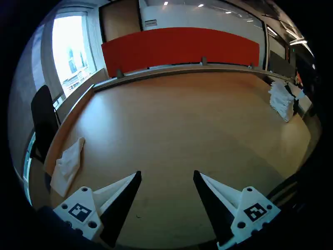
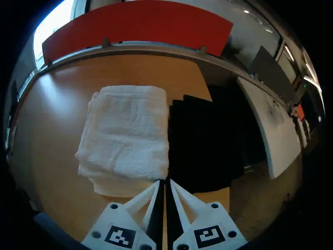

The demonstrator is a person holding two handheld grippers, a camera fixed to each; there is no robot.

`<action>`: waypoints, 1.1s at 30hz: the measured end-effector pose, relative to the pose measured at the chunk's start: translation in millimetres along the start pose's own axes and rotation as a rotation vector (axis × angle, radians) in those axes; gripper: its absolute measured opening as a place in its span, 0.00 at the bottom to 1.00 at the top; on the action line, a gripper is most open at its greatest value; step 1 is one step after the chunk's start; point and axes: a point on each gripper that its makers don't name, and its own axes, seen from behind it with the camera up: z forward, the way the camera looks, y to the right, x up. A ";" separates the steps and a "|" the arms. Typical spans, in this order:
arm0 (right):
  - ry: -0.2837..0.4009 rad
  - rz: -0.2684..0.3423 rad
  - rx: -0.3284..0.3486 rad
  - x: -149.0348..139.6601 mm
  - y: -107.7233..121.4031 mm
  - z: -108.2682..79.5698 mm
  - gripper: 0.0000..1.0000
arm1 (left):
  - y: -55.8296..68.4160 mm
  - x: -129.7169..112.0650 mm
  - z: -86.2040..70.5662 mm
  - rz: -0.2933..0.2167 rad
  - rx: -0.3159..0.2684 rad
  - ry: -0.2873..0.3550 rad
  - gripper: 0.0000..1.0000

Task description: Fold towel

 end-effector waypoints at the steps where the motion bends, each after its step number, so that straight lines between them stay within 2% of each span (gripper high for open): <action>1: 0.002 0.002 0.002 0.2 -0.9 0.0 0.02 | 0.0 -0.3 0.1 0.000 0.000 -0.001 0.92; 7: 0.009 -0.002 0.008 -0.9 -6.6 -1.1 0.05 | 1.2 -0.4 1.0 0.001 -0.003 -0.002 0.93; 10: 0.016 -0.010 0.009 -1.8 -9.5 -3.1 0.14 | 2.4 -0.1 1.4 0.000 -0.005 -0.001 0.92; 12: 0.021 -0.015 0.009 -3.0 -11.2 -4.9 0.29 | 2.8 -0.2 1.6 -0.001 -0.006 -0.001 0.93; 17: 0.034 -0.031 0.009 -5.9 -14.6 -9.0 0.79 | 2.4 -0.3 2.5 -0.004 -0.007 0.000 0.93; 20: 0.046 -0.031 0.008 -6.2 -17.0 -11.4 1.00 | 2.1 -0.1 2.6 -0.007 -0.008 0.002 0.93; 27: 0.089 0.000 0.010 -1.2 -26.2 -18.0 1.00 | 1.4 -0.7 2.6 -0.023 -0.009 0.006 0.92; 33: 0.155 0.019 0.010 14.2 -36.8 -29.1 1.00 | 1.1 1.2 3.4 -0.047 -0.013 0.014 0.93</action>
